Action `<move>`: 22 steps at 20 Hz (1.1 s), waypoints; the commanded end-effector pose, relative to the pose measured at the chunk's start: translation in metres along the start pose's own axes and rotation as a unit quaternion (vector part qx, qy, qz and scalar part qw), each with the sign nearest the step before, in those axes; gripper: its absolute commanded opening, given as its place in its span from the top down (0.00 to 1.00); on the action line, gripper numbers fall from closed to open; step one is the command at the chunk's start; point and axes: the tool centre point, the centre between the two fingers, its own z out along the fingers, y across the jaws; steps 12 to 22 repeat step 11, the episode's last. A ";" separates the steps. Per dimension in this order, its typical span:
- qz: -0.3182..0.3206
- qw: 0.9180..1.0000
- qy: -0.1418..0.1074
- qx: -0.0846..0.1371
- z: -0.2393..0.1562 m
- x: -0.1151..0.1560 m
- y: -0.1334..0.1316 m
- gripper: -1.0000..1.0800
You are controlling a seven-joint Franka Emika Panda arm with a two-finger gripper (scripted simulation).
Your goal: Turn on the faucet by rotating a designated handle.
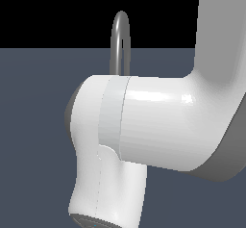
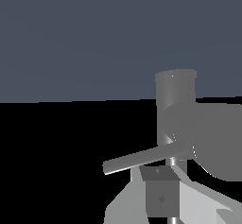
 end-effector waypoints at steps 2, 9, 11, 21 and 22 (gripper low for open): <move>-0.007 1.000 0.006 -0.020 0.001 0.013 -0.009 1.00; -0.012 0.999 0.007 -0.029 0.003 0.030 -0.021 1.00; -0.012 0.999 0.007 -0.030 0.003 0.033 -0.023 1.00; -0.012 0.999 0.007 -0.030 0.003 0.033 -0.023 1.00; -0.012 0.999 0.007 -0.030 0.003 0.033 -0.023 1.00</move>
